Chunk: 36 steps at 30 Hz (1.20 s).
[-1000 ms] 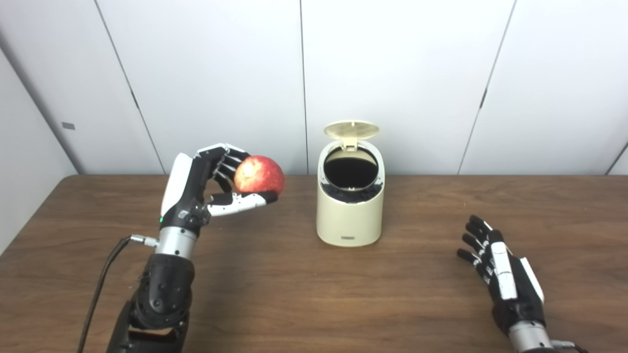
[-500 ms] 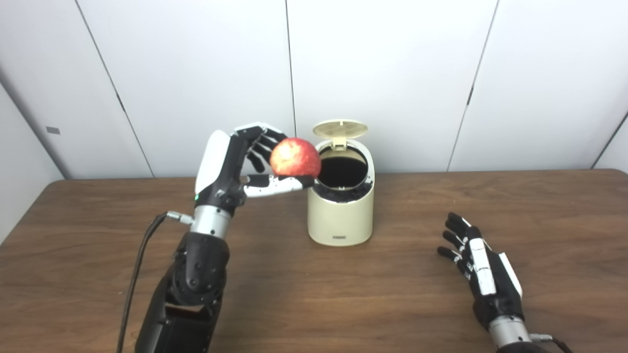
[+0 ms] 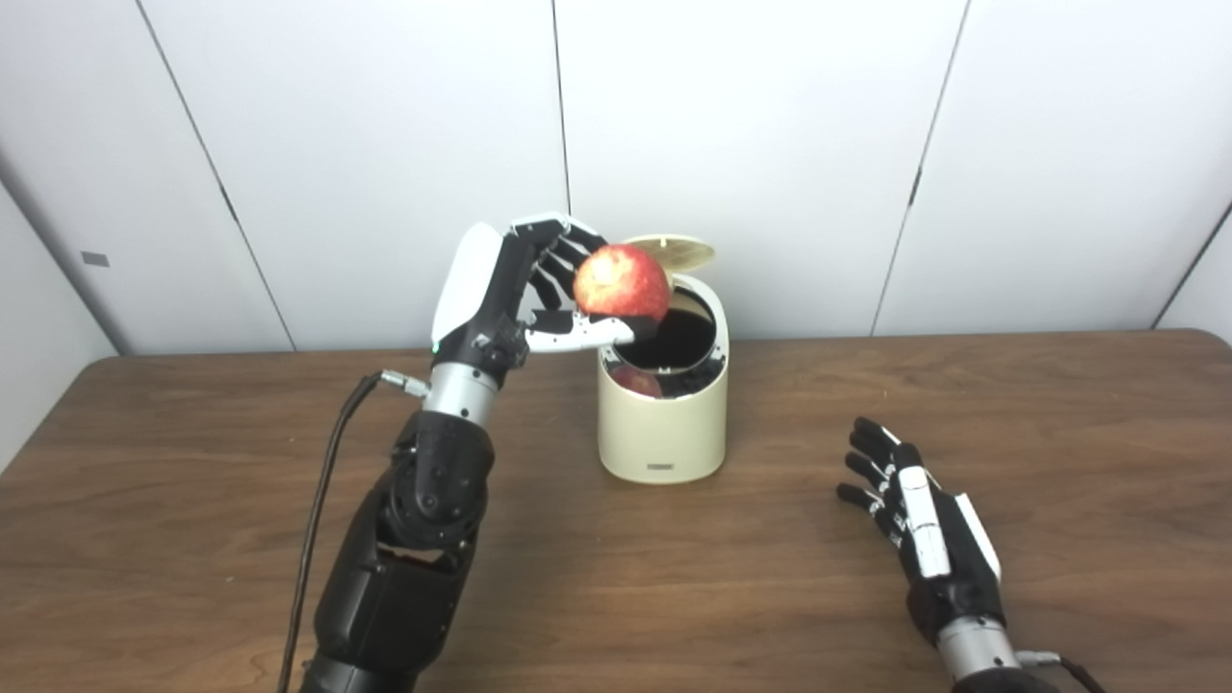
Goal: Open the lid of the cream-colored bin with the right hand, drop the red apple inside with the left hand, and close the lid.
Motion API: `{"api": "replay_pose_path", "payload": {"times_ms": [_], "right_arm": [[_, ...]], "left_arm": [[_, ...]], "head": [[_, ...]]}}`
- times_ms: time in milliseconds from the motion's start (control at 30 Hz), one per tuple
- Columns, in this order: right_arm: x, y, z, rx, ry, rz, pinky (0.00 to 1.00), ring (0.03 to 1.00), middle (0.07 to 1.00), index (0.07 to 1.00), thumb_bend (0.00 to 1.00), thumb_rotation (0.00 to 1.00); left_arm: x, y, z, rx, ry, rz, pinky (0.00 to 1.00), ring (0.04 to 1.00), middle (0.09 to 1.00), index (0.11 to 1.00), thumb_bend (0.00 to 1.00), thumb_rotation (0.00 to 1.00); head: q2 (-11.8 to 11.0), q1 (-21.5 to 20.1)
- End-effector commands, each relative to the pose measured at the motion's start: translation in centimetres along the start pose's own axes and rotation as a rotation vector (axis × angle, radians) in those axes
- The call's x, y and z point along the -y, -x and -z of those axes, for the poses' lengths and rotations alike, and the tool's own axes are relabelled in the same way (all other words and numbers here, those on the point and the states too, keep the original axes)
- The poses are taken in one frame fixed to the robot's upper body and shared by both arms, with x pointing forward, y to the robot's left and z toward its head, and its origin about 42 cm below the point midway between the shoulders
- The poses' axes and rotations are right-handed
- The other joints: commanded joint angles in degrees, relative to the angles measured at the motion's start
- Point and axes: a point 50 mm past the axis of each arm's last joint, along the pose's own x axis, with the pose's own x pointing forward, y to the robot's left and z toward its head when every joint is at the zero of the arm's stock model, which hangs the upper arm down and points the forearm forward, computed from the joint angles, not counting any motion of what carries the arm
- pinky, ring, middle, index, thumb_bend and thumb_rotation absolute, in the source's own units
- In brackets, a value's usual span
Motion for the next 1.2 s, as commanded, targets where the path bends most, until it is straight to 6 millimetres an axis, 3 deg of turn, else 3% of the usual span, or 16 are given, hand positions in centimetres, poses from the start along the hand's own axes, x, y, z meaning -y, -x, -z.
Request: {"api": "replay_pose_path", "payload": {"times_ms": [0,867,1167], "right_arm": [[-0.2,-0.6,-1.8,0.078,-0.002,-0.011,0.8,0.891,0.898,0.864,0.56,0.96],[-0.3,-0.6,-2.3,0.076,-0.007,0.0,0.79,0.892,0.901,0.88,0.6,0.94],[-0.4,-0.5,-2.5,0.09,-0.01,-0.011,0.79,0.884,0.897,0.884,0.55,0.96]], "left_arm": [[-0.7,-1.7,-1.9,0.084,0.003,-0.049,0.35,0.441,0.491,0.489,0.48,0.0],[2.5,-2.1,-1.6,0.027,-0.045,-0.007,0.33,0.422,0.499,0.493,0.48,0.0],[3.1,-2.4,-1.0,0.06,-0.118,0.004,0.34,0.413,0.488,0.495,0.48,0.0]], "head": [[0.1,0.0],[1.2,0.7],[1.4,0.5]]}}
